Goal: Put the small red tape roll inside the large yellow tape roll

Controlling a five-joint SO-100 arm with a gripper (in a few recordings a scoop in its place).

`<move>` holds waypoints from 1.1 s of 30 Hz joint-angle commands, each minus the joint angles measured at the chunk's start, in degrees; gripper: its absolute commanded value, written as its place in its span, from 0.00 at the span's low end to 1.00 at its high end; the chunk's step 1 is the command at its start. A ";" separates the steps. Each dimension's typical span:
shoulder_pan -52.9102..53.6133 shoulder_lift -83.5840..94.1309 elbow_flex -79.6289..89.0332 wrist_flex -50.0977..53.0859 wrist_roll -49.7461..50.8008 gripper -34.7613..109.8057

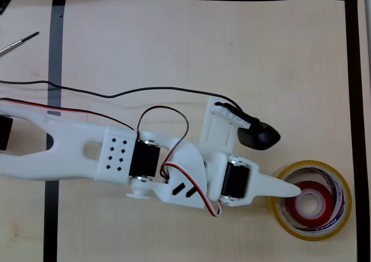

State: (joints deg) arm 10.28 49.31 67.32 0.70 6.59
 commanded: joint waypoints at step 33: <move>-0.26 141.59 108.19 33.40 0.70 0.24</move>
State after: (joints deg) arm 9.76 184.48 175.52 24.61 6.59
